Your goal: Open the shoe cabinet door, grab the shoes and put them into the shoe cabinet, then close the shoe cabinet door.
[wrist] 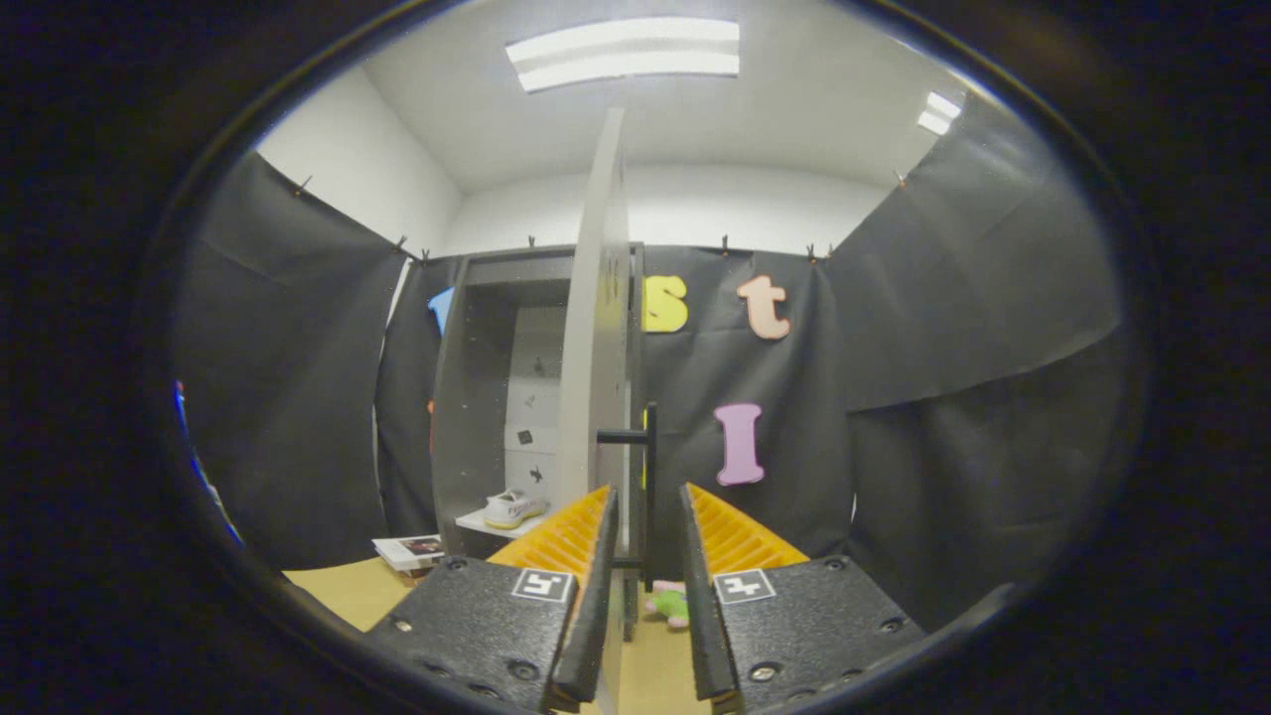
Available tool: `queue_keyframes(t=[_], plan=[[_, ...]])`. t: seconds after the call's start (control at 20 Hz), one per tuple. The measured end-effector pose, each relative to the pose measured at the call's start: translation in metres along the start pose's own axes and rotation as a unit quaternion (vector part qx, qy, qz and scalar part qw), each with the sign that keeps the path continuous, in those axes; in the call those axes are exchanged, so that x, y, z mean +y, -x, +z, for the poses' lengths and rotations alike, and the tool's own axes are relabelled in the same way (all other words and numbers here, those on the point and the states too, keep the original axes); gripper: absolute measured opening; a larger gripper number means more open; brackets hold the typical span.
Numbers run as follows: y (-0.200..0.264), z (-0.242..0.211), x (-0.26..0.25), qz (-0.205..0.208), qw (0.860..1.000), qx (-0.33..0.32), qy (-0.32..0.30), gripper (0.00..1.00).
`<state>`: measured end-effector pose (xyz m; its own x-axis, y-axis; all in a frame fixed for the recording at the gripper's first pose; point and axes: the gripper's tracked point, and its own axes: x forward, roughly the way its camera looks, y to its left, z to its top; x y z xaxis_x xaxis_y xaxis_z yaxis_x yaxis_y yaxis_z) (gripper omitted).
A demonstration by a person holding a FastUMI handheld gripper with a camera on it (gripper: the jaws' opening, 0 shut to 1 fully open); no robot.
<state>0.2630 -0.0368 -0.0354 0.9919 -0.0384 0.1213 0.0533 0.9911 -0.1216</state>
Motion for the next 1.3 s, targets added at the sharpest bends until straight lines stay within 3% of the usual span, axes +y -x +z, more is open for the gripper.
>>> queue_keyframes(t=[0.35, 0.55, 0.75, 1.1, 1.3], plan=[[0.015, -0.002, 0.011, -0.007, 1.000, 0.008, 0.004, 0.77], [0.016, -0.010, 0.032, 0.020, 1.000, 0.016, -0.003, 0.98], [0.020, -0.026, 0.043, 0.003, 0.999, 0.044, -0.013, 1.00], [0.011, -0.081, 0.081, 0.040, 0.993, 0.111, -0.029, 1.00], [0.008, -0.127, 0.094, 0.031, 0.986, 0.160, -0.044, 1.00]])
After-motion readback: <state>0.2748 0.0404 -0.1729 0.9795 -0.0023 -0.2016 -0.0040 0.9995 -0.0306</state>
